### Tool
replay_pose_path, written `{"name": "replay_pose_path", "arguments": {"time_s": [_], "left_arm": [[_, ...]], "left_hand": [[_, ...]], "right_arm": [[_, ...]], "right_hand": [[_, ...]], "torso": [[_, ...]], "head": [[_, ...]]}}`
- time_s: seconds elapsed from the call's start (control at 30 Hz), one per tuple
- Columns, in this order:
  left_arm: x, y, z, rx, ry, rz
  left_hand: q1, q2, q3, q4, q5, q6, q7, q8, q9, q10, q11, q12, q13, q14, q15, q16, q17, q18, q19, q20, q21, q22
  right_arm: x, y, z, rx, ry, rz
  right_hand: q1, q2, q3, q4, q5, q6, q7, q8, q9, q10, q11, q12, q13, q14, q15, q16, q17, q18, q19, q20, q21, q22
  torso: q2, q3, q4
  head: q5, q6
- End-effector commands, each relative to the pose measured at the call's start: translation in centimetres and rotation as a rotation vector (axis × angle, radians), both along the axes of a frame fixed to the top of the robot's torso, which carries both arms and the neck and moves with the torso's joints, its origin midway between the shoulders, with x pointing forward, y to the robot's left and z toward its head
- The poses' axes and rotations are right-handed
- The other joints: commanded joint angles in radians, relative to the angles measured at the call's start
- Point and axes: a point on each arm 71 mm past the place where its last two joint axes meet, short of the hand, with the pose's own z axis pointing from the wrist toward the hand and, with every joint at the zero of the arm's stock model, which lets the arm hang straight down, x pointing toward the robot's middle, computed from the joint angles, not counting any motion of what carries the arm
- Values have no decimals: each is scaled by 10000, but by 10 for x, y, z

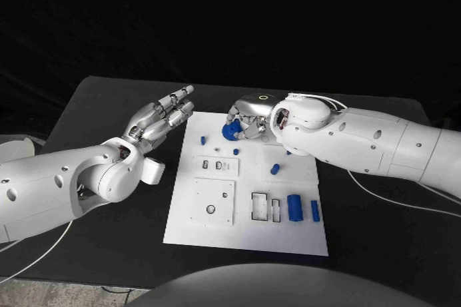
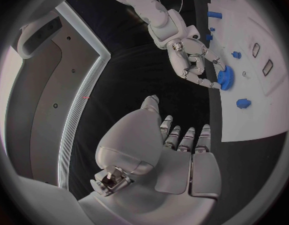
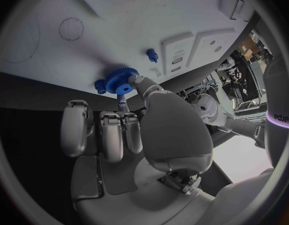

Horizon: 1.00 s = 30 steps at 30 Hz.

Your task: Assemble the parts on the task board

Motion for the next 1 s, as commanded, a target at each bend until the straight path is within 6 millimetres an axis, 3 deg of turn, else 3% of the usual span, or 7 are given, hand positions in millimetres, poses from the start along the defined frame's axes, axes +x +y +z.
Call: {"name": "replay_pose_path", "arguments": {"time_s": [0.03, 0.27, 0.4, 0.5, 0.57, 0.77, 1.0], "left_arm": [[-1, -3, 1, -146, -25, -222], [-1, -2, 0, -142, -5, -232], [-1, -2, 0, -132, 2, -219], [0, -1, 0, -126, 6, -214], [0, -1, 0, -123, 11, -212], [0, 0, 0, -109, 15, -186], [-1, 3, 0, -91, 15, -131]], "left_hand": [[104, -25, 48, -26, 35, 14, 53, 36, 7, -5, 82, 47, 11, 11, 62, 45, 12, 178, 50, 41, 52, 13], [104, -25, 48, -26, 35, 14, 53, 36, 7, -5, 82, 47, 11, 11, 62, 45, 12, 178, 50, 41, 52, 13], [104, -25, 48, -26, 35, 14, 53, 36, 7, -5, 82, 47, 11, 11, 62, 45, 12, 178, 50, 41, 52, 13], [104, -25, 48, -26, 35, 14, 53, 36, 7, -5, 82, 47, 11, 11, 62, 45, 12, 178, 50, 41, 52, 13], [104, -25, 48, -26, 35, 14, 53, 36, 7, -5, 82, 47, 11, 11, 62, 45, 12, 178, 50, 41, 52, 13], [115, -30, 54, -35, 47, 8, 60, 35, 6, -2, 90, 48, 12, 12, 68, 45, 12, 179, 54, 47, 55, 14], [115, -30, 54, -35, 47, 8, 60, 35, 6, -2, 90, 48, 12, 12, 68, 45, 12, 179, 54, 47, 55, 14]], "right_arm": [[0, -2, -4, -250, 158, -80], [0, -4, -5, -300, 230, -131], [0, -5, -6, -299, 253, -152], [0, -6, -6, -263, 243, -166], [1, -6, -5, -218, 222, -179], [2, -12, 2, 225, -257, -193], [0, -37, 37, 733, -1215, -330]], "right_hand": [[-132, -43, 135, 35, -27, -394, 50, 748, 2503, 1049, 79, 38, 2635, 883, 86, -131, 2297, 23, -152, 8, -195, 893], [-243, -241, 437, 48, -233, -1335, 85, -278, 1758, 770, 98, -185, 2414, 762, 122, -351, 2075, 102, -361, 42, -571, 719], [-297, -253, 343, 63, -1625, -2349, -85, -899, 1244, 425, -6, -481, 2137, 650, 57, -552, 1882, 169, -535, 1, -884, 570], [-355, -228, 98, 141, -2641, -4000, -250, -996, 356, 224, -134, -668, 1975, 571, -25, -699, 1752, 216, -648, -78, -1128, 463], [-394, -224, -34, 201, -2941, -4318, -279, -1015, 127, 178, -150, -713, 1938, 548, -49, -745, 1715, 225, -680, -100, -1216, 429], [-384, -192, -222, 287, -3184, -3945, -273, -903, 124, 163, -155, -736, 1925, 539, -61, -775, 1699, 227, -679, -119, -1292, 418], [-280, -120, -512, 464, -3291, -2057, -184, -320, 411, 513, -116, -446, 2190, 689, -52, -564, 1919, 133, -349, -125, -967, 679]], "torso": [[1, -7, -3], [6, -5, 5], [5, -7, 2], [6, -6, 0], [8, -5, 2], [-8, -14, -25], [-7, -16, -48]], "head": [[-6, 2], [17, 2], [28, 2], [30, 2], [27, 2], [40, 2], [23, 2]]}}
